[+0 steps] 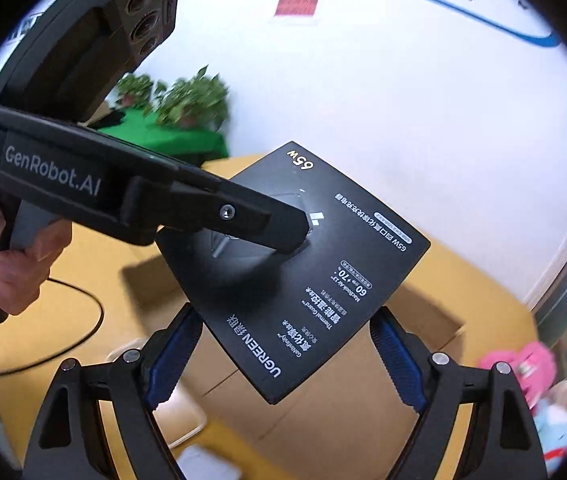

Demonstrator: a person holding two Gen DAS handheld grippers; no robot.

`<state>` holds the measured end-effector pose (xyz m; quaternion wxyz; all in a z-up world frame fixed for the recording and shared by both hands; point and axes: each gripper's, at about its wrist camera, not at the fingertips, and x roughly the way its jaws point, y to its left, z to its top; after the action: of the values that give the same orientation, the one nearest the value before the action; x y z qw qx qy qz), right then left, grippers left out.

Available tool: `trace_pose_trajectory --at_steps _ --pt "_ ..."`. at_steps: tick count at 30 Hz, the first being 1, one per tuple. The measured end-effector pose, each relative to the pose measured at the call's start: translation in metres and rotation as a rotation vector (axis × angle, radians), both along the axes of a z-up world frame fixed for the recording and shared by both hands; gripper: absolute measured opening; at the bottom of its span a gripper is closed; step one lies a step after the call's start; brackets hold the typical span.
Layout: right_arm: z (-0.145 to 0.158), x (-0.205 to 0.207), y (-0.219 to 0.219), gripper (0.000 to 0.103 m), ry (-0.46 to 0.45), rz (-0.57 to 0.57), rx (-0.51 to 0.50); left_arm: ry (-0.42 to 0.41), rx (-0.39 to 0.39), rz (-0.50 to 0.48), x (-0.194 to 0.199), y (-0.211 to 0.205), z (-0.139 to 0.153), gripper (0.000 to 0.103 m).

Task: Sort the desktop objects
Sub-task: 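Carry the charger box with the left tool and release it into the cardboard box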

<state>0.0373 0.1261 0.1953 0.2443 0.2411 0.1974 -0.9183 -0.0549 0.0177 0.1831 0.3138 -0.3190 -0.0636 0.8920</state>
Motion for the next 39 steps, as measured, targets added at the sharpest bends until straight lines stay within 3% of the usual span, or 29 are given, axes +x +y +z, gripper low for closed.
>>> trace_pose_trajectory --at_steps 7,12,15,20,25,31,38,39 --pt "0.050 -0.054 0.009 0.086 0.044 0.008 0.018 0.066 -0.005 0.027 -0.059 0.010 0.052 0.059" --pt "0.063 -0.094 0.012 0.086 0.019 0.012 0.025 0.020 0.033 0.040 -0.111 0.004 0.052 0.059" --pt "0.055 -0.121 0.010 0.086 -0.006 0.015 0.044 -0.016 0.032 0.055 -0.144 0.002 0.039 0.059" --pt "0.023 -0.155 0.015 0.086 -0.088 0.027 0.027 -0.092 -0.006 0.078 -0.193 0.001 -0.002 0.059" --pt "-0.036 -0.191 0.020 0.086 -0.229 0.027 0.008 -0.218 -0.059 0.103 -0.238 0.007 -0.064 0.059" --pt "-0.115 -0.214 0.025 0.086 -0.437 0.044 -0.013 -0.398 -0.216 0.150 -0.269 0.025 -0.136 0.058" --pt "-0.162 -0.226 0.030 0.086 -0.597 0.055 -0.043 -0.577 -0.358 0.192 -0.280 0.034 -0.193 0.056" --pt "-0.166 -0.223 0.029 0.085 -0.609 0.066 -0.052 -0.574 -0.381 0.202 -0.281 0.034 -0.196 0.055"
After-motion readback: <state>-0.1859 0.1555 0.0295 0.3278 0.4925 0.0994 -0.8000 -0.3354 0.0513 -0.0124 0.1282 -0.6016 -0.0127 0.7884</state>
